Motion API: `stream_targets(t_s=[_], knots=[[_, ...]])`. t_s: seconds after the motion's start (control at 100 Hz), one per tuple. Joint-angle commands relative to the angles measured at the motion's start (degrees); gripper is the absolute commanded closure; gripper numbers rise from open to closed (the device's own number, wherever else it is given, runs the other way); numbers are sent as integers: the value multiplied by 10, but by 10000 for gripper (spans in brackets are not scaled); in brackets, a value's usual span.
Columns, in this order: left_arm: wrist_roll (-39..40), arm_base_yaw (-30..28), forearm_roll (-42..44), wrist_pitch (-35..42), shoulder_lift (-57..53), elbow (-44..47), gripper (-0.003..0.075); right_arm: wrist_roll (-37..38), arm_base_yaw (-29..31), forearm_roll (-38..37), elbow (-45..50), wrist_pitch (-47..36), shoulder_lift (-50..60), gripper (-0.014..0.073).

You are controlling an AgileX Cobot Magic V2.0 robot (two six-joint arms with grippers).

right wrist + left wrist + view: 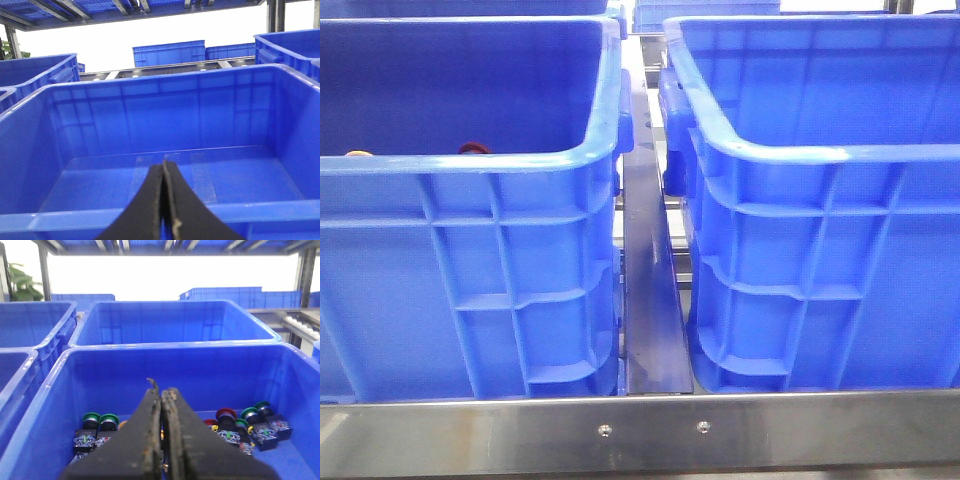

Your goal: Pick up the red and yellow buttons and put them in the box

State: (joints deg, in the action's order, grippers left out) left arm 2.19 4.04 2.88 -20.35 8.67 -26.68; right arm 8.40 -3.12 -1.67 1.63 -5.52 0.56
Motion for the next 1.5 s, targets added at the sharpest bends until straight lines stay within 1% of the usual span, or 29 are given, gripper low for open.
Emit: stream_targets(t_s=[0.0, 0.06, 0.2, 0.33, 0.56, 0.84, 0.91, 0.95, 0.98, 1.0, 1.03, 1.05, 1.07, 1.11, 1.12, 1.13, 1.17, 1.2, 1.23, 1.4, 1.49], knots=[[0, -2, -6, -27, 63, -86, 739, -1, -2, -1, -7, -49, 15, 699], [0, -2, -6, -52, 94, -126, 739, -1, -2, -1, -7, -49, 15, 699], [0, -2, -9, -138, 194, -217, 739, -1, -2, -1, -7, -49, 15, 699], [0, -2, -9, -194, 273, -267, 739, -1, -2, -1, -7, -49, 15, 699], [0, -2, -13, -200, 362, -292, 739, -1, -2, -1, -7, -49, 15, 699], [0, -2, -13, -200, 394, -292, 729, -1, -2, -1, -7, -49, 15, 699], [0, -2, -13, -200, 394, -292, 673, -1, -2, -1, -7, -49, 15, 699], [0, -2, -13, -200, 394, -292, 615, -1, -2, -1, -7, -49, 15, 699], [0, -2, -13, -200, 394, -292, 552, -1, -2, -1, -7, -49, 15, 699], [0, -2, -13, -200, 394, -292, 524, -1, -2, -1, -7, -49, 15, 699], [0, -2, -13, -200, 394, -292, 446, -1, -2, -1, -7, -49, 15, 699], [0, -2, -13, -201, 394, -292, 413, -1, -2, -1, -7, -49, 15, 699], [0, -2, -13, -201, 394, -292, 346, -1, -2, -1, -7, -49, 15, 699], [0, -2, -13, -201, 394, -292, 255, -1, -2, -1, -7, -49, 15, 699], [0, -2, -13, -201, 394, -292, 255, -1, -2, -1, -7, -49, 15, 699], [0, -2, -13, -199, 394, -292, 229, -1, -2, -1, -7, -49, 15, 699], [0, -2, -13, -192, 394, -292, 171, -1, -2, -1, -7, -49, 15, 699], [0, -2, -15, -187, 394, -292, 148, -1, -2, -1, -7, -49, 15, 699], [0, -2, -16, -186, 394, -292, 142, -1, -2, -1, -7, -49, 15, 699], [-1, -2, -34, -159, 397, -292, 146, -1, -2, -1, -7, -49, 15, 699], [-29, 7, -63, -163, 414, -300, 150, -1, -2, -1, -7, -49, 15, 699]])
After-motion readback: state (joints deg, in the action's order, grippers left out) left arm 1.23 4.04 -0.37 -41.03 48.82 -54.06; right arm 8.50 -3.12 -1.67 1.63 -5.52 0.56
